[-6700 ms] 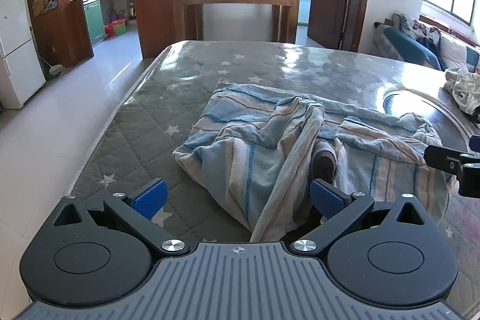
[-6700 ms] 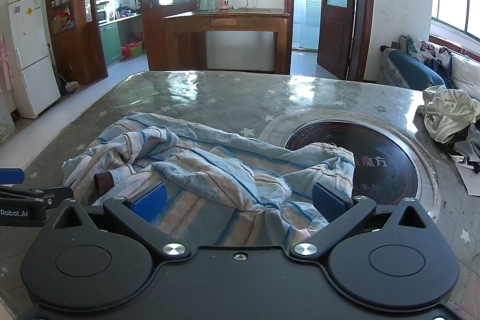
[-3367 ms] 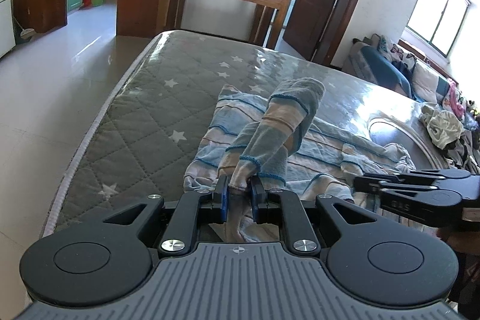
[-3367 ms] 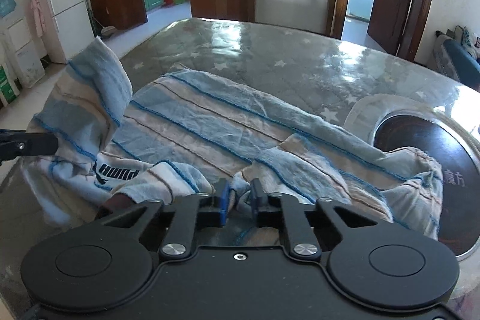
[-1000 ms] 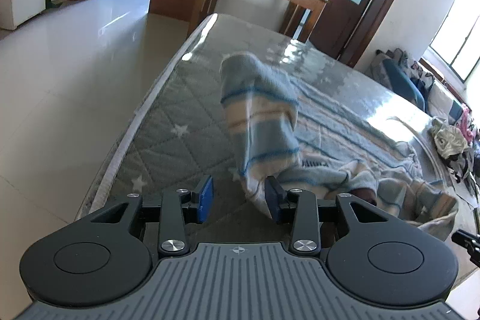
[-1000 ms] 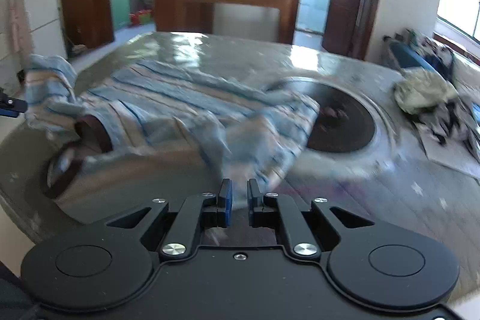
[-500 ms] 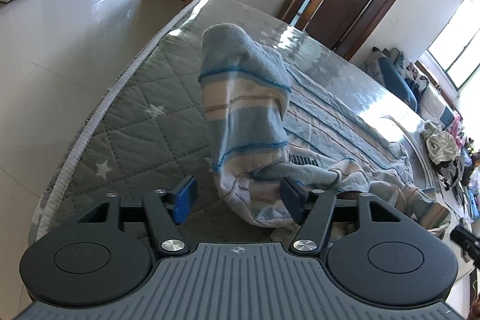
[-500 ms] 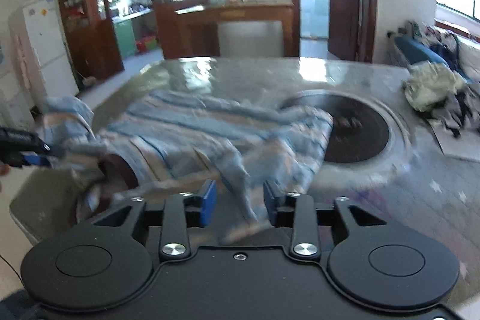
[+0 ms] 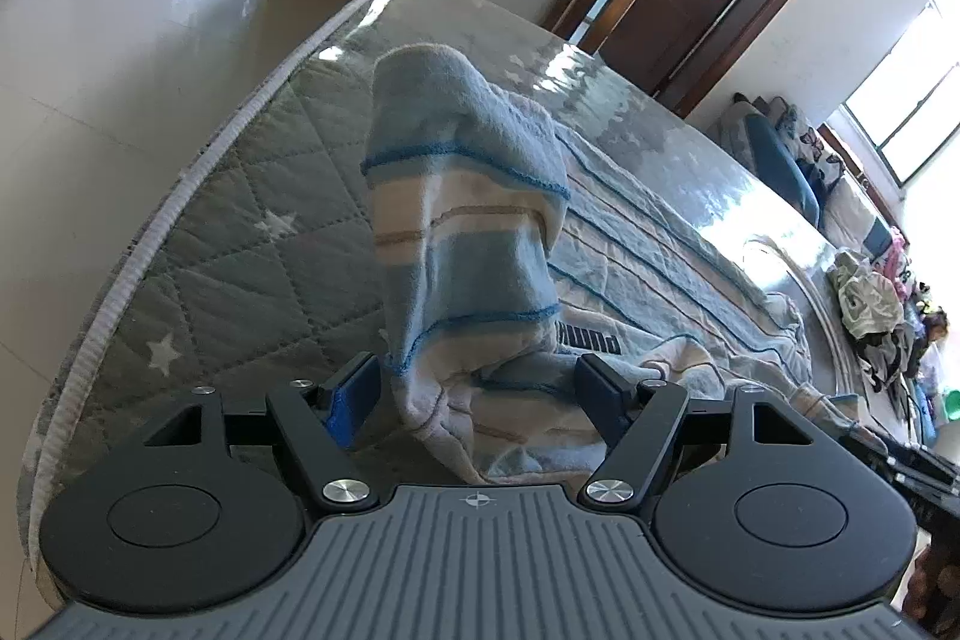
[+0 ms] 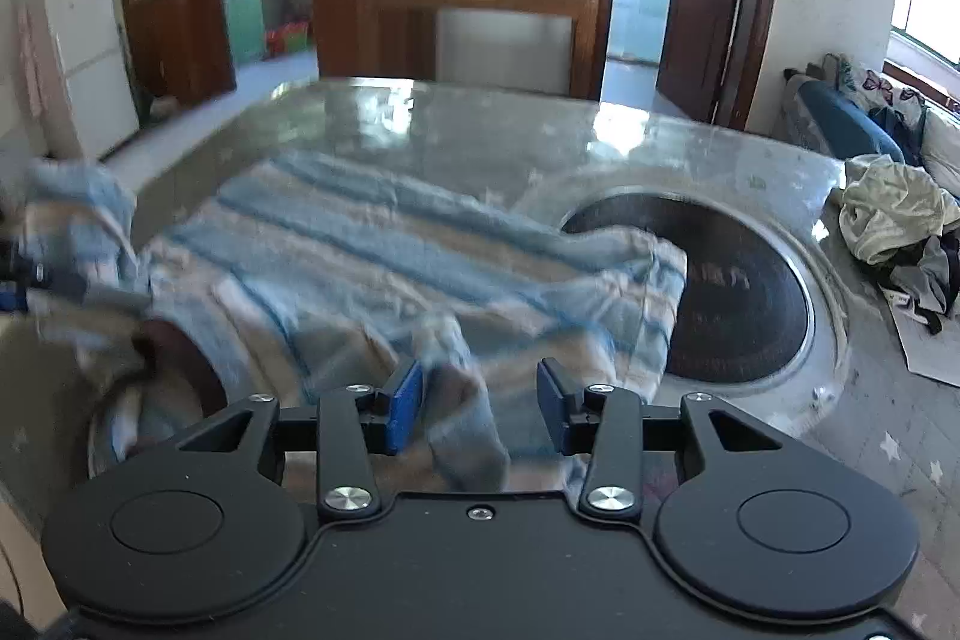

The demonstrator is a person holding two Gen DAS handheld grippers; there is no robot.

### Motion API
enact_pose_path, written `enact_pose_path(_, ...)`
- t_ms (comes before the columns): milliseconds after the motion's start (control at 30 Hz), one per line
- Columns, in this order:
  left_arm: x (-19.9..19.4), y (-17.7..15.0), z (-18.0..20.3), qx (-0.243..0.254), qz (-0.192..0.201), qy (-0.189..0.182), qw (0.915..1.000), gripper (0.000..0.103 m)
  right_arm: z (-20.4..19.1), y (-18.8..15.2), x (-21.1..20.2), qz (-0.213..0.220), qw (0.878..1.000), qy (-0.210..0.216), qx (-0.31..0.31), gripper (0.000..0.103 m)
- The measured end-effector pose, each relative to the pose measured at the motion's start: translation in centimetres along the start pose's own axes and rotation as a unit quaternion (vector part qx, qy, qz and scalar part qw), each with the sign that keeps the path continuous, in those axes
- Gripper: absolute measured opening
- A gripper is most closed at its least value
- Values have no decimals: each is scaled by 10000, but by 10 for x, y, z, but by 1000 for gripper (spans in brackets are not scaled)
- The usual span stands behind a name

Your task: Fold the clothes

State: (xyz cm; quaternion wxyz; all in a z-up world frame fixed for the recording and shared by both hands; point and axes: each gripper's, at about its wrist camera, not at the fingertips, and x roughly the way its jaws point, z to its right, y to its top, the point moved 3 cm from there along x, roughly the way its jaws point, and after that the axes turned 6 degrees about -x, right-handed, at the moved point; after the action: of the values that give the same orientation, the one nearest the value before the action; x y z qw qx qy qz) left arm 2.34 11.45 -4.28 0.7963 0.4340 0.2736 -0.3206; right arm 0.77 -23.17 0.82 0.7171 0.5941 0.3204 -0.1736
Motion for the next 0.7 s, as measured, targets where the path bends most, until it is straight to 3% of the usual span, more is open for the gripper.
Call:
enact_pose_path(67, 2, -1, 2, 90, -17, 10, 10000, 68, 3, -8, -3, -109, 9999, 7, -6, 37)
enact_pose_path(267, 0, -4, 6, 206, -69, -42, 9998, 43, 9, -33, -9, -388, 9989, 125, 211, 33)
enact_pose_path(333, -1, -5, 6, 219, -78, -54, 9997, 29, 11, -41, -12, -445, 9982, 198, 338, 31)
enact_pose_path(433, -5, -6, 3, 177, -44, -55, 9998, 17, 14, -53, -16, -524, 9972, 246, 475, 27)
enact_pose_path(700, -6, -7, 1, 184, -95, -72, 9998, 17, 18, -67, -18, -587, 9934, 435, 881, 25)
